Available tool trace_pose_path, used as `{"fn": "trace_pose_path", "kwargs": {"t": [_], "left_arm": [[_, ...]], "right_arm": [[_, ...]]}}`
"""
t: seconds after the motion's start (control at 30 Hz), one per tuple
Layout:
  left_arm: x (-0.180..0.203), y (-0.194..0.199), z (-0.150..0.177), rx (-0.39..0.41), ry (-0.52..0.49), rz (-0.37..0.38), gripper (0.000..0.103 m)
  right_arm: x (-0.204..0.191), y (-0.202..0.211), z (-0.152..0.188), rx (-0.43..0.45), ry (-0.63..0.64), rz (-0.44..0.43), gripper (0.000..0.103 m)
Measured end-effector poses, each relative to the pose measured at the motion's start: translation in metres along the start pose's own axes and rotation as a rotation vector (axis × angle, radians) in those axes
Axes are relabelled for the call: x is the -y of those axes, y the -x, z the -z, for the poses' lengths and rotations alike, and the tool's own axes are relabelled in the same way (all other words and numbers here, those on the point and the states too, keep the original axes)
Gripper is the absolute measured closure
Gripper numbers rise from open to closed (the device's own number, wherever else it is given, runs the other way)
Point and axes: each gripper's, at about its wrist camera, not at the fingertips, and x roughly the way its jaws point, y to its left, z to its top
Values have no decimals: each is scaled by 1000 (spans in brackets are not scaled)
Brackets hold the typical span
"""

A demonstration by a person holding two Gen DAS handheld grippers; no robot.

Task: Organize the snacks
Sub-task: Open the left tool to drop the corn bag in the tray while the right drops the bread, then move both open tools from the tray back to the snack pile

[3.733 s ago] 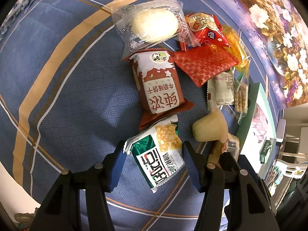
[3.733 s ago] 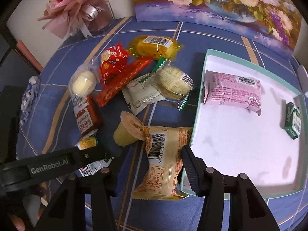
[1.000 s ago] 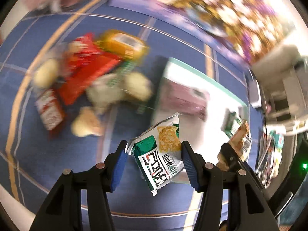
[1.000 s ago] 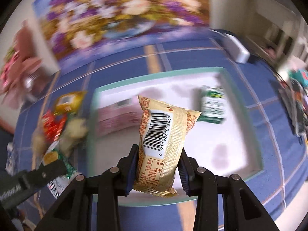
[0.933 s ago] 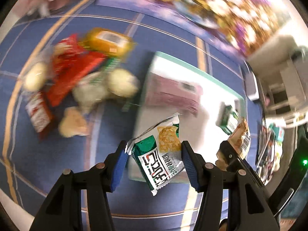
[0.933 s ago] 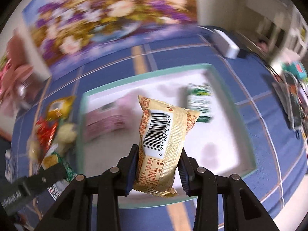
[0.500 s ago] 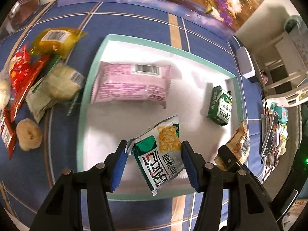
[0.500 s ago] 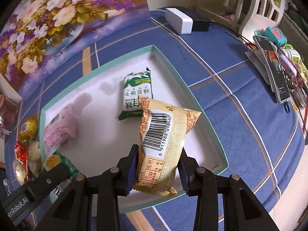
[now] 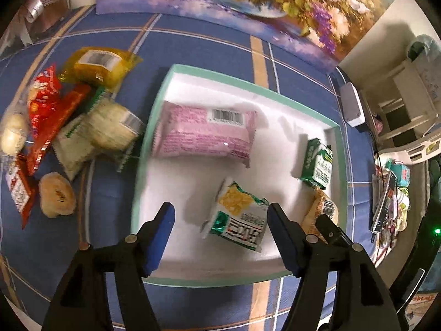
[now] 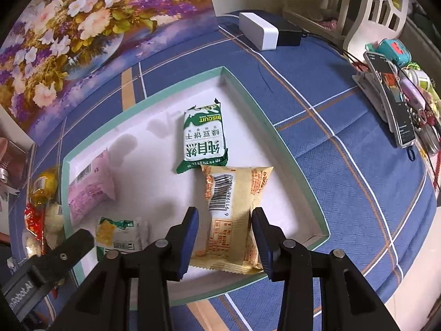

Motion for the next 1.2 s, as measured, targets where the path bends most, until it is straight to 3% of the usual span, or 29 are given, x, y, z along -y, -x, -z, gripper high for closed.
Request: {"fn": "trace_pose_path", "kwargs": {"t": [0.03, 0.07, 0.1, 0.13, 0.2, 0.43, 0.8, 1.2], "left_arm": [[-3, 2, 0, 8, 2, -15, 30], [-6, 4, -1, 15, 5, -35, 29], [-10, 5, -2, 25, 8, -69, 18], [-13, 6, -2, 34, 12, -97, 7], [-24, 8, -4, 57, 29, -150, 7], [-51, 10, -10, 59, 85, -225, 7], [-130, 55, -23, 147, 229, -350, 7], [-209, 103, -18, 220, 377, -390, 6]], "right_arm": [[-1, 0, 0, 1, 1, -1, 56], [-1, 0, 1, 4, 1, -1, 45], [-2, -1, 2, 4, 3, 2, 33], [-3, -1, 2, 3, 8, 2, 33], [-7, -2, 3, 2, 28, 1, 32], [-22, -1, 7, 7, 74, 5, 32], [-80, 26, 22, 102, 216, -103, 30], [-145, 30, 48, 79, 325, -262, 30]]}}
